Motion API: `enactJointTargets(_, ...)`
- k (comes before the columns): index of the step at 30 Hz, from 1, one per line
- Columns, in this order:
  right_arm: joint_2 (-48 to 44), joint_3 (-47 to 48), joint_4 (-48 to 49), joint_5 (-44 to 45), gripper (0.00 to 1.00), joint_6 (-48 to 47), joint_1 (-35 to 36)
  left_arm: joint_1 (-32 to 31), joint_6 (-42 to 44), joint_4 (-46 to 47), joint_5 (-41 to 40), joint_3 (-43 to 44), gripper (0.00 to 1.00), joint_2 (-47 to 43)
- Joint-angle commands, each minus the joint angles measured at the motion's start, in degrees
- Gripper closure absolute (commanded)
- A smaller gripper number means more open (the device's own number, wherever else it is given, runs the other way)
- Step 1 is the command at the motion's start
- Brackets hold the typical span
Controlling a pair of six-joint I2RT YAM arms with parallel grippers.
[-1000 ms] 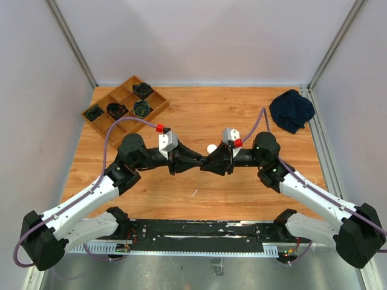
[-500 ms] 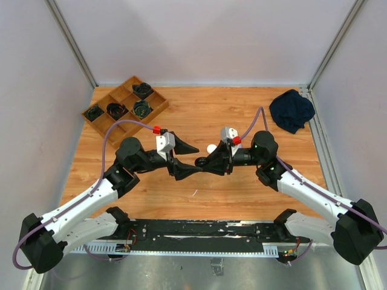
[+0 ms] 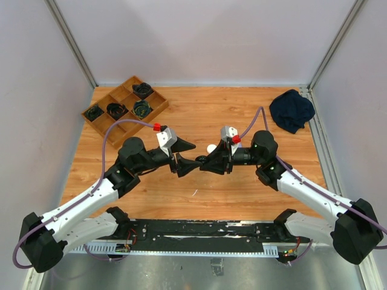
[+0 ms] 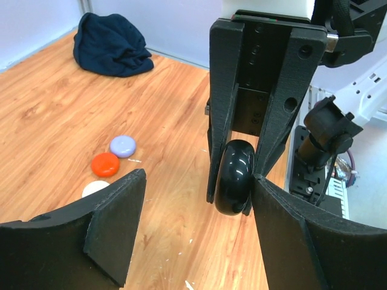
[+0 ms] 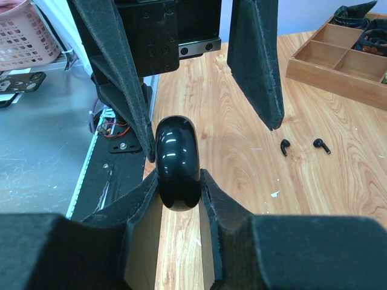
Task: Insert the wireless bluetooth earbuds into the charging case
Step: Open the charging case.
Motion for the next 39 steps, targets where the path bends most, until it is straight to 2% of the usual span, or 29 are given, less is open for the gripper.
enactJointTargets(1,0.0,1.2,0.3,-0.9,0.85,-1.0,-1.0,-0.2,-1.6,-0.5,-7.0,1.6,0.25,-0.9)
enactJointTargets(9,-0.1,1.0,-1.7,-0.8,0.85,-2.3,-0.9,-0.1,-4.0,-1.0,-13.0,2.5,0.24,-2.3)
enactJointTargets(16,-0.5,0.7,-2.6,0.0,0.85,-2.8,-1.0,-0.1,-4.6,-1.7,-14.7,2.5,0.21,-2.1)
enactJointTargets(21,0.2,0.8,-6.9,6.3,0.85,-5.4,-1.1,-0.1,-6.1,-2.8,-17.9,2.3,0.16,-2.9)
enactJointTargets(27,2.5,-1.5,-7.3,15.9,0.85,-6.5,-1.3,0.2,-10.8,-9.4,-33.6,1.2,0.15,-2.1)
enactJointTargets(31,3.0,-4.1,-5.5,21.4,0.85,-6.9,-1.3,2.0,-15.7,-13.9,-40.3,0.2,0.15,-0.4)
enactJointTargets(35,3.3,-5.7,-5.0,25.3,0.85,-7.8,-1.3,5.4,-21.2,-17.1,-42.7,-1.1,0.17,2.1)
enactJointTargets(39,3.7,-6.9,-4.2,27.1,0.85,-8.3,-1.3,9.1,-24.6,-17.1,-41.6,-2.3,0.18,6.5)
